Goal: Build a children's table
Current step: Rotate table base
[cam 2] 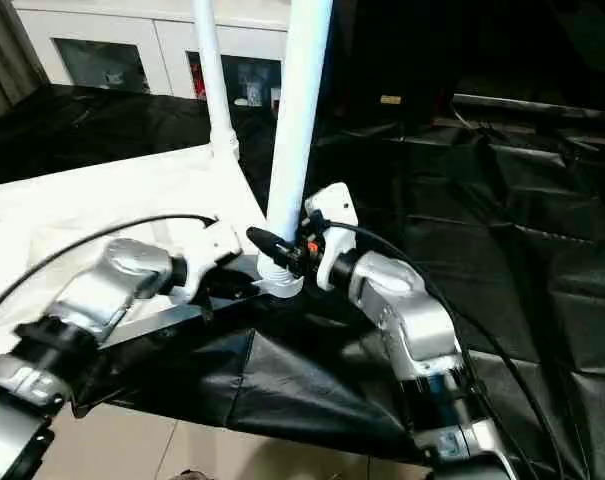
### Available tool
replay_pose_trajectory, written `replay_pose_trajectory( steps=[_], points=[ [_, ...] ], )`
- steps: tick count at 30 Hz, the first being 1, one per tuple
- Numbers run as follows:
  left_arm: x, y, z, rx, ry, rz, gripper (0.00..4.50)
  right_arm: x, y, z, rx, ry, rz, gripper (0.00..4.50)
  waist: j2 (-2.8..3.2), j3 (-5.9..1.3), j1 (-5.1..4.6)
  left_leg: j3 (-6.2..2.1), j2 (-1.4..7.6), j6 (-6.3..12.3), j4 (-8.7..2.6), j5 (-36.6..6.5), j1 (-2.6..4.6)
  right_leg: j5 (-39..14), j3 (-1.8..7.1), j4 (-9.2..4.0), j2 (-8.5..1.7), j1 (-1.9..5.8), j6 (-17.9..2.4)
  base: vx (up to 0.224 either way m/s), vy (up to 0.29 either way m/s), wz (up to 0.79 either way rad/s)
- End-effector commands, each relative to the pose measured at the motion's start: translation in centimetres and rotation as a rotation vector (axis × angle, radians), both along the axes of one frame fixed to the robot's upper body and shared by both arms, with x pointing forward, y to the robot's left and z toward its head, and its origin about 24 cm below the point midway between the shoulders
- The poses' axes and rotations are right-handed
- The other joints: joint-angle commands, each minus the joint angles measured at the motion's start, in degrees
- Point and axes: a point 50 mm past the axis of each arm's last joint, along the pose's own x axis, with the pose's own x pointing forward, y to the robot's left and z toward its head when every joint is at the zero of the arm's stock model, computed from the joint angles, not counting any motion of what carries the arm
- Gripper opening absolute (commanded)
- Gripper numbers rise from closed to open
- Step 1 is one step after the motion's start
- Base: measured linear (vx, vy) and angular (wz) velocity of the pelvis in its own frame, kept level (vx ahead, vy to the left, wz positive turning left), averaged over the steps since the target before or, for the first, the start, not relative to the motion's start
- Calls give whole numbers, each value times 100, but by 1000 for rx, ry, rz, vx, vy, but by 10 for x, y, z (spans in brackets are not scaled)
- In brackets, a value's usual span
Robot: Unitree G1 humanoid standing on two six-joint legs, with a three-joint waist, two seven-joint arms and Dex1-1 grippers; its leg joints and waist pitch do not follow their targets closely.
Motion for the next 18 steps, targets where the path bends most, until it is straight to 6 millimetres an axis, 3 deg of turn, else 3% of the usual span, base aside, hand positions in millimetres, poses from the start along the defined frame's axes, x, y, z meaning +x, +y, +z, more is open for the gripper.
replay_pose_trajectory(
  steps=[1,3,6,12,13,18],
  points=[
    [3,9,7,-6,-25,43,74,3,0,6,0,-29,2,190,-39,-430,27,-92,278,263,-392,-259,55,538,238,-357,-511,355,-1566,0,0,0],
    [-3,18,4,-5,-15,56,74,8,-1,3,-2,-31,-26,190,8,-415,28,-94,281,166,-407,-400,75,237,239,-378,-503,326,-1527,0,0,0],
    [-6,22,1,11,0,48,74,10,-2,2,-5,-34,-34,190,-21,-407,11,-85,279,117,-416,-471,76,128,247,-398,-496,323,-1484,0,0,0],
    [-11,28,-7,47,20,62,74,18,-1,2,2,-45,-71,190,-14,-405,12,-86,278,91,-422,-454,77,55,249,-395,-501,307,-1446,0,0,0],
    [-12,28,-7,46,20,64,47,19,0,1,4,-47,-75,190,-6,-407,15,-86,277,83,-419,-446,75,71,250,-391,-499,313,-1440,0,0,0],
    [-9,29,-6,39,11,80,13,23,4,-5,0,-31,-74,190,-15,-413,14,-85,269,115,-414,-400,65,190,247,-381,-495,318,-1472,0,0,0]
  ],
)
